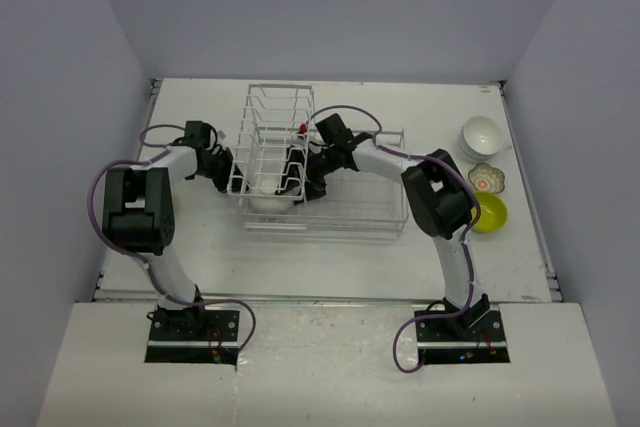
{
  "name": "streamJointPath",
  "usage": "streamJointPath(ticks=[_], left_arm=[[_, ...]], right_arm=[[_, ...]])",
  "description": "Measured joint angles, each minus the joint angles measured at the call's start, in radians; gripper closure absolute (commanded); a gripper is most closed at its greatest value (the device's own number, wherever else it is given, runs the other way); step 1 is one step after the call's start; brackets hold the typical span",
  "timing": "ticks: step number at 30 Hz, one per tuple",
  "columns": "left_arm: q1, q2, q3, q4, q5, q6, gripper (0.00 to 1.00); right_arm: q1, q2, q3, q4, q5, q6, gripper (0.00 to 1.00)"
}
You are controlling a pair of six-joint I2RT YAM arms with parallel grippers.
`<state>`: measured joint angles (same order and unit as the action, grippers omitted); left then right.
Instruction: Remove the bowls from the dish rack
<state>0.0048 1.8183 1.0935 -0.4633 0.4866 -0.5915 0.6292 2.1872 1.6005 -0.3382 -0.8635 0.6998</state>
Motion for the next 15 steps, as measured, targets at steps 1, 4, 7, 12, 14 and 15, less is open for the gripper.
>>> streamJointPath(ticks=[1, 4, 7, 12, 14, 15], left_arm=[[0.000, 0.000, 0.000, 0.000, 0.000, 0.000, 1.00], [0.000, 0.002, 0.000, 0.003, -0.005, 0.000, 1.00], [0.000, 0.003, 0.000, 0.004, -0.005, 0.000, 1.00], [0.002, 0.003, 0.000, 0.004, -0.015, 0.000, 1.00], [0.002, 0.003, 0.000, 0.004, -0.019, 0.000, 1.00], [0.002, 0.003, 0.000, 0.004, -0.019, 0.000, 1.00]], right_arm=[[-0.001, 0.000, -0.003, 0.006, -0.001, 0.000, 0.23], [-0.004, 0.000, -0.028, 0.052, -0.010, 0.017, 0.27], [-0.012, 0.000, -0.063, 0.114, -0.042, 0.053, 0.28], [-0.014, -0.002, -0.094, 0.192, -0.059, 0.100, 0.28], [-0.014, -0.002, -0.098, 0.205, -0.060, 0.110, 0.27], [-0.014, -0.002, -0.098, 0.207, -0.060, 0.113, 0.27]])
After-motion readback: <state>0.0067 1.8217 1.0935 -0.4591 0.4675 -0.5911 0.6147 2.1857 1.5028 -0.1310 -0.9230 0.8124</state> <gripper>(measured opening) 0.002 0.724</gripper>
